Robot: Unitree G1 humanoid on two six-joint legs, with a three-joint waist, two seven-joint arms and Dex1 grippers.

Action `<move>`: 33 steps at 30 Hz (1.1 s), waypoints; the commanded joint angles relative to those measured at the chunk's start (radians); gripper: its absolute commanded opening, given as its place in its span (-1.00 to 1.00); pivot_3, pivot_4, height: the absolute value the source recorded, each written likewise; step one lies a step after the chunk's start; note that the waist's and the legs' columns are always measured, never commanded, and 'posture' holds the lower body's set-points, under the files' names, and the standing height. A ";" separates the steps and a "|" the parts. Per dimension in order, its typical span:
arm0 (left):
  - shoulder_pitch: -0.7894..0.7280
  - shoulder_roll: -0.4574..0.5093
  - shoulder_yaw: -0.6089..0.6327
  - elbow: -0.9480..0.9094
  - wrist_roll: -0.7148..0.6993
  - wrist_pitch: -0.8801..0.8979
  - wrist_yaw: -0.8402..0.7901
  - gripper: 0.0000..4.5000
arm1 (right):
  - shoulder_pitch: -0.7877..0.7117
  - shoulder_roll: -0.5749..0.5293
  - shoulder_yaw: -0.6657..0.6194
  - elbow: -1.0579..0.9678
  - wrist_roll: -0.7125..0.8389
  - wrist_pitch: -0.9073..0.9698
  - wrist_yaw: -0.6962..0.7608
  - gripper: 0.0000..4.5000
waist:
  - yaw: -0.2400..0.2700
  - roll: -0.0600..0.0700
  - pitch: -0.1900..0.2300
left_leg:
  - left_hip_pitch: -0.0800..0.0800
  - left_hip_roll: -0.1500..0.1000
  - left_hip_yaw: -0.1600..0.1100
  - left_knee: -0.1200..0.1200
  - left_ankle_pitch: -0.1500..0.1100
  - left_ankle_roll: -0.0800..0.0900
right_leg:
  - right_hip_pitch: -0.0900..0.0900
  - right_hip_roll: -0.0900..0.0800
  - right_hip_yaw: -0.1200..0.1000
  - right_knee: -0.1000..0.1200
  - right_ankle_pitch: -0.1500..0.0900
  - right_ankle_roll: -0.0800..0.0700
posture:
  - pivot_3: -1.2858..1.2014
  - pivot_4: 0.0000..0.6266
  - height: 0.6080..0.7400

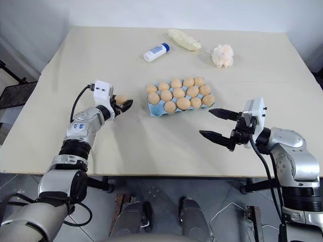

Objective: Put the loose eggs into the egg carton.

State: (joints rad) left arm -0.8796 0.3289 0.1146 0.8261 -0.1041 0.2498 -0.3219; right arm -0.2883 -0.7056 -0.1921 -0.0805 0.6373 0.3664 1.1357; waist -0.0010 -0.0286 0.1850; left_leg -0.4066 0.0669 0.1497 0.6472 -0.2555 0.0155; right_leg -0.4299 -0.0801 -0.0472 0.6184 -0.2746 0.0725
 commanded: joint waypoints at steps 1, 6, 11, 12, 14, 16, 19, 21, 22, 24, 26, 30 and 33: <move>-0.024 0.002 -0.003 0.007 0.006 -0.009 -0.007 0.17 | 0.006 -0.025 -0.039 -0.044 0.013 0.001 -0.005 1.00 | 0.000 0.000 0.000 | 0.000 0.000 0.000 0.000 0.000 0.000 | 0.000 0.000 0.000 0.000 0.000 0.000 | 0.03 -0.52 1.00; -0.015 0.009 -0.006 -0.025 0.002 -0.013 -0.033 0.11 | 0.011 -0.028 -0.045 -0.046 0.011 0.004 -0.009 1.00 | 0.000 0.000 0.000 | 0.000 0.000 0.000 0.000 0.000 0.000 | 0.000 0.000 0.000 0.000 0.000 0.000 | 0.03 -0.52 1.00; 0.033 -0.018 -0.023 -0.255 -0.092 -0.048 -0.235 0.10 | 0.017 -0.027 -0.052 -0.046 0.012 -0.005 -0.015 1.00 | 0.000 0.000 0.000 | 0.000 0.000 0.000 0.000 -0.002 -0.004 | 0.000 0.000 0.000 0.000 0.000 0.000 | 0.03 -0.52 1.00; 0.041 -0.022 -0.026 -0.282 -0.102 -0.037 -0.255 0.10 | 0.018 -0.026 -0.053 -0.046 0.013 -0.007 -0.016 1.00 | 0.000 0.000 0.000 | 0.000 0.000 0.000 0.000 -0.002 -0.004 | 0.000 0.000 0.000 0.000 0.000 0.000 | 0.03 -0.52 1.00; 0.051 -0.038 -0.059 -0.352 -0.146 0.021 -0.362 0.10 | 0.029 -0.016 -0.062 -0.054 0.025 -0.020 -0.011 1.00 | 0.001 0.000 0.000 | 0.000 0.000 0.000 0.000 -0.002 -0.003 | 0.000 0.000 0.000 0.000 0.000 0.000 | 0.03 -0.52 1.00; 0.046 -0.041 -0.089 -0.362 -0.160 0.037 -0.444 0.10 | 0.040 -0.012 -0.070 -0.056 0.025 -0.031 -0.014 1.00 | 0.001 0.000 0.000 | 0.000 -0.001 0.000 0.000 -0.001 -0.002 | 0.000 0.001 0.000 0.000 0.000 0.000 | 0.03 -0.52 1.00; 0.037 -0.031 -0.125 -0.343 -0.142 0.048 -0.500 0.10 | 0.054 -0.011 -0.073 -0.057 0.020 -0.040 -0.021 1.00 | 0.000 0.000 0.000 | 0.000 -0.002 0.000 0.001 0.000 0.000 | 0.001 0.002 0.000 0.000 0.000 0.000 | 0.03 -0.52 1.00; 0.030 -0.038 -0.126 -0.328 -0.142 0.055 -0.499 0.10 | 0.064 -0.008 -0.077 -0.063 0.019 -0.042 -0.027 1.00 | -0.003 0.000 0.000 | 0.000 -0.002 0.000 0.001 0.000 0.000 | 0.001 0.002 0.001 0.000 0.000 0.000 | 0.03 -0.52 1.00; 0.025 -0.037 -0.132 -0.318 -0.134 0.062 -0.495 0.10 | 0.071 -0.006 -0.081 -0.067 0.018 -0.043 -0.031 1.00 | -0.004 0.000 0.000 | 0.000 -0.002 0.000 0.001 0.000 0.001 | 0.001 0.002 0.001 0.000 0.000 0.000 | 0.03 -0.52 1.00; 0.017 -0.036 -0.137 -0.301 -0.125 0.063 -0.493 0.10 | 0.082 -0.002 -0.087 -0.075 0.019 -0.045 -0.039 1.00 | -0.003 0.000 0.000 | 0.000 -0.001 0.000 0.001 0.001 0.001 | 0.000 0.002 0.001 0.001 0.000 0.000 | 0.03 -0.52 1.00; 0.010 -0.039 -0.133 -0.283 -0.119 0.053 -0.488 0.10 | 0.090 0.000 -0.090 -0.081 0.020 -0.045 -0.045 1.00 | -0.002 0.000 0.000 | 0.000 -0.001 0.000 0.001 0.001 0.000 | 0.000 0.002 0.001 0.001 0.000 0.000 | 0.03 -0.52 1.00; -0.017 -0.058 -0.125 -0.218 -0.108 -0.011 -0.468 0.53 | 0.113 0.004 -0.098 -0.089 0.020 -0.050 -0.054 1.00 | 0.000 0.000 0.000 | 0.000 -0.001 -0.001 0.001 0.001 0.000 | 0.000 0.002 0.000 0.001 0.000 0.000 | 0.03 -0.52 1.00; -0.038 -0.072 -0.119 -0.166 -0.106 -0.058 -0.460 0.95 | 0.117 0.003 -0.098 -0.086 0.020 -0.055 -0.057 1.00 | 0.000 0.000 0.000 | 0.000 -0.002 0.000 0.002 0.000 0.002 | 0.001 0.001 0.000 0.000 0.000 0.001 | 0.03 -0.52 1.00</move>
State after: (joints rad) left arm -0.8883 0.2652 -0.0165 0.6523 -0.2149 0.2317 -0.7868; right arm -0.1744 -0.7026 -0.2483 -0.1362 0.6402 0.3289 1.0831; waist -0.0010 -0.0286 0.1850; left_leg -0.4070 0.0647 0.1496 0.6487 -0.2553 0.0177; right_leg -0.4292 -0.0789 -0.0468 0.6183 -0.2741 0.0735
